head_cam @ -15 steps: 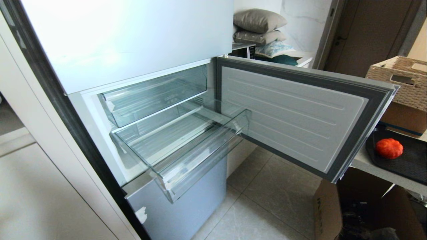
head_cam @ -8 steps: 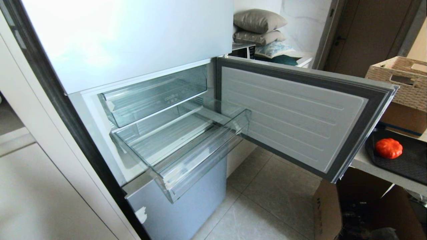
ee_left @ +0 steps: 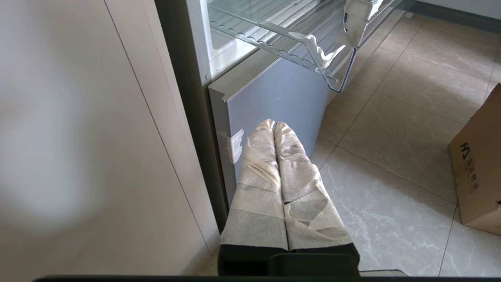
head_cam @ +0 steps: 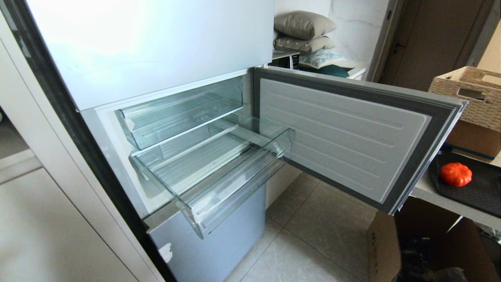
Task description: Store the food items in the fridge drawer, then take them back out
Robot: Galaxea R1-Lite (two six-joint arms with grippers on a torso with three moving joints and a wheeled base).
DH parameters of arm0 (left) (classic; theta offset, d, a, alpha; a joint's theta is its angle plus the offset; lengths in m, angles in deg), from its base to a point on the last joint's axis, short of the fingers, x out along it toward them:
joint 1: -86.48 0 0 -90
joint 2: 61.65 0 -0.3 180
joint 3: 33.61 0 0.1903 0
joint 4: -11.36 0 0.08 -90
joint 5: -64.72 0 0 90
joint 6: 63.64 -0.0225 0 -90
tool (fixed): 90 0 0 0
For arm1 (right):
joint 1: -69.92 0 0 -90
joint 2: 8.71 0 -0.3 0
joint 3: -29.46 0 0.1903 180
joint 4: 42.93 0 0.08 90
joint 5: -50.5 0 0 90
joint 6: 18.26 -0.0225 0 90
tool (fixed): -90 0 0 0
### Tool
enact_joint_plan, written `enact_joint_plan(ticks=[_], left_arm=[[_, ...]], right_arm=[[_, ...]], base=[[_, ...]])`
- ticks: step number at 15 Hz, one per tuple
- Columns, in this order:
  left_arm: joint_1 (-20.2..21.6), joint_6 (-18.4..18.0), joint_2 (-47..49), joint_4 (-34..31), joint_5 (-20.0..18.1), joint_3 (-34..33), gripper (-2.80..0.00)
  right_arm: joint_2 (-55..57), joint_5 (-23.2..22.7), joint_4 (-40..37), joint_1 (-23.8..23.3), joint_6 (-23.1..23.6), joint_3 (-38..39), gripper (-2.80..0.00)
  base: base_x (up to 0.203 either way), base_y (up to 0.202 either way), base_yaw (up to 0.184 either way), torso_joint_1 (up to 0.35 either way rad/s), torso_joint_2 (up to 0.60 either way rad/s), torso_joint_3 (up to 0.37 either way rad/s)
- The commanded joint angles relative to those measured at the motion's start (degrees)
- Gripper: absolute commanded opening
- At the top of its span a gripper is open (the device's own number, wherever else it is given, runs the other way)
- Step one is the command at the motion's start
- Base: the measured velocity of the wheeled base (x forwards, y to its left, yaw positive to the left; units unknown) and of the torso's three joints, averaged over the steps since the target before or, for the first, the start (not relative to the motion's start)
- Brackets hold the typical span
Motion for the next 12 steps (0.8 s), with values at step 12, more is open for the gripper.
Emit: enact_joint_plan(ticks=[12], left_arm=[[0.0, 0.0, 0.1, 0.0, 0.0, 0.0, -2.8]], right_arm=[[-5.9, 0.1, 0.6, 2.1, 0.0, 3.4, -2.8]], base=[[0.0, 0.0, 0.0, 0.0, 0.0, 0.0]])
